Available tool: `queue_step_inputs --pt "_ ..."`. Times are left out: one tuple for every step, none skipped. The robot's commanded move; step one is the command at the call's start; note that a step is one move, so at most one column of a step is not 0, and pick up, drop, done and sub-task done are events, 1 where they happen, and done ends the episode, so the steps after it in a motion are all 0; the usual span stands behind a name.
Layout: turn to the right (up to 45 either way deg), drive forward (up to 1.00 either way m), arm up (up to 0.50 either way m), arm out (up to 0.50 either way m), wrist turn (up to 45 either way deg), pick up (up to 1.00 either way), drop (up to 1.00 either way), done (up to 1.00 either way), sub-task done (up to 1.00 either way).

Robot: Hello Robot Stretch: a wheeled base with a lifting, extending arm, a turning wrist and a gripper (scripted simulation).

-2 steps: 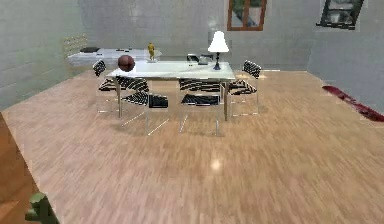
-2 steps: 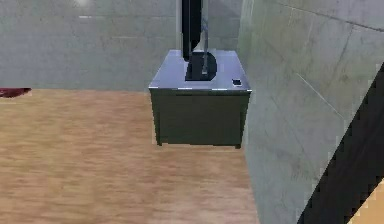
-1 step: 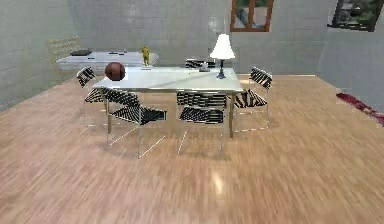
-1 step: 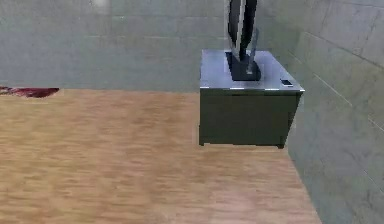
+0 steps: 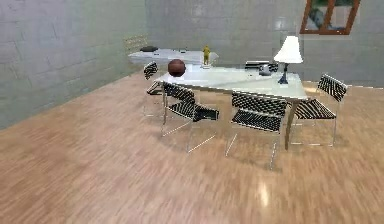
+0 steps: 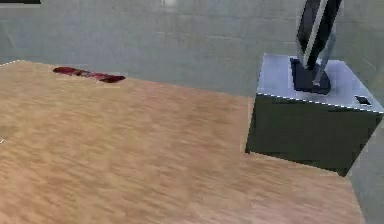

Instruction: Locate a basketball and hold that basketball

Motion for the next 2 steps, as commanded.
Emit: queue_step_inputs --pt "0.0 0.05 0.00 0.00 0.0 0.00 0.00 0.00 0.00" --pt "45.0 0.00 0.00 0.00 0.0 0.00 0.00 0.00 0.00"
